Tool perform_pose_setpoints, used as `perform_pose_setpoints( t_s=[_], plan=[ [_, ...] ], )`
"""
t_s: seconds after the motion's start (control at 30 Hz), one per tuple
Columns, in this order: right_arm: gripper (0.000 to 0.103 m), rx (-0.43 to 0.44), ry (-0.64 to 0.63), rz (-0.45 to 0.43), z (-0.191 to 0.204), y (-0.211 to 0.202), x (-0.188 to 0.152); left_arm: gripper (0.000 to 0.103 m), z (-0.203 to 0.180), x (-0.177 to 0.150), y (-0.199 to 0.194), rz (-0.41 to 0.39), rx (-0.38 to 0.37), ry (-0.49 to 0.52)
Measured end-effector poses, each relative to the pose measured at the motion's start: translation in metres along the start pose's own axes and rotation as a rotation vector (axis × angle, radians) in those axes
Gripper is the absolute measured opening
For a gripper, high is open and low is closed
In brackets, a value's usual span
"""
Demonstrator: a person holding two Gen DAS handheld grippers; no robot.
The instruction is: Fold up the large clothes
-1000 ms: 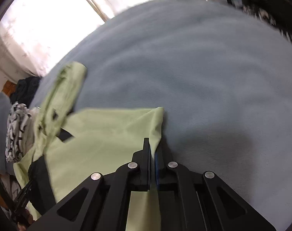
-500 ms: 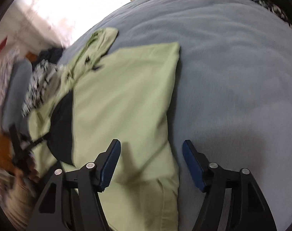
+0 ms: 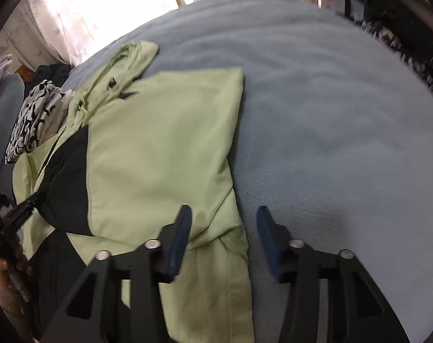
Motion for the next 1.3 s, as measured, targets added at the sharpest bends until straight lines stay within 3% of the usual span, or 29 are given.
perform_pose_setpoints(
  t_s=[0.07, 0.2, 0.3, 0.4, 0.47, 0.57, 0.63, 0.67, 0.77, 0.87, 0.93, 1.03, 1.13, 1.2, 1.3],
  plan=[
    [0.050, -0.020, -0.041, -0.014, 0.011, -0.015, -0.002, 0.024, 0.009, 0.003, -0.019, -0.022, -0.026, -0.033],
    [0.050, 0.005, -0.126, -0.024, 0.077, -0.007, -0.008, 0.024, 0.010, 0.007, -0.044, -0.019, -0.086, -0.091],
    [0.049, 0.065, -0.183, -0.011, 0.131, 0.019, -0.007, 0.024, -0.002, 0.012, -0.049, -0.023, -0.069, -0.092],
    [0.044, 0.125, -0.207, 0.001, 0.179, 0.056, -0.006, 0.024, -0.029, 0.014, -0.045, -0.006, -0.135, -0.114],
    [0.044, 0.156, -0.188, 0.022, 0.197, 0.083, -0.006, 0.024, -0.042, 0.010, -0.039, 0.005, -0.137, -0.121],
    [0.043, 0.149, -0.137, 0.075, 0.188, 0.113, -0.017, 0.024, -0.058, -0.005, -0.013, 0.077, -0.117, -0.115],
    [0.031, 0.168, -0.148, 0.067, 0.177, 0.113, -0.020, 0.024, -0.059, -0.022, 0.014, 0.137, -0.063, -0.099],
    [0.027, 0.153, -0.158, 0.060, 0.167, 0.107, -0.020, 0.024, -0.057, -0.024, 0.017, 0.127, -0.066, -0.103],
    [0.028, -0.017, -0.153, 0.021, 0.107, 0.084, -0.015, 0.023, -0.042, -0.023, 0.019, 0.101, -0.074, -0.113],
    [0.023, -0.004, -0.065, 0.006, 0.053, 0.063, -0.013, 0.021, -0.040, -0.024, 0.018, 0.096, -0.122, -0.085],
    [0.022, 0.004, -0.038, 0.012, 0.045, 0.053, -0.010, 0.021, -0.039, -0.026, 0.015, 0.086, -0.104, -0.054],
    [0.027, -0.002, -0.021, 0.046, 0.052, 0.046, -0.007, 0.021, -0.034, -0.022, 0.009, 0.094, -0.107, -0.049],
    [0.031, 0.053, -0.024, 0.069, 0.071, 0.044, 0.005, 0.028, -0.029, -0.005, 0.001, 0.080, -0.119, -0.061],
    [0.031, 0.099, -0.030, 0.069, 0.096, 0.055, 0.018, 0.038, -0.029, 0.012, -0.001, 0.061, -0.123, -0.077],
    [0.031, 0.164, -0.058, 0.053, 0.142, 0.082, 0.045, 0.039, -0.036, 0.032, 0.006, 0.050, -0.110, -0.085]
  ],
)
Point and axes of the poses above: each gripper's, at about its wrist camera, not at the fingertips, and y roughly the way its jaws point, z to its left, x to its top, the point moved 9 cm from there along y, roughly the way its jaws point, and after that the axes turned 14 degrees about x, right-handed, at the moved point
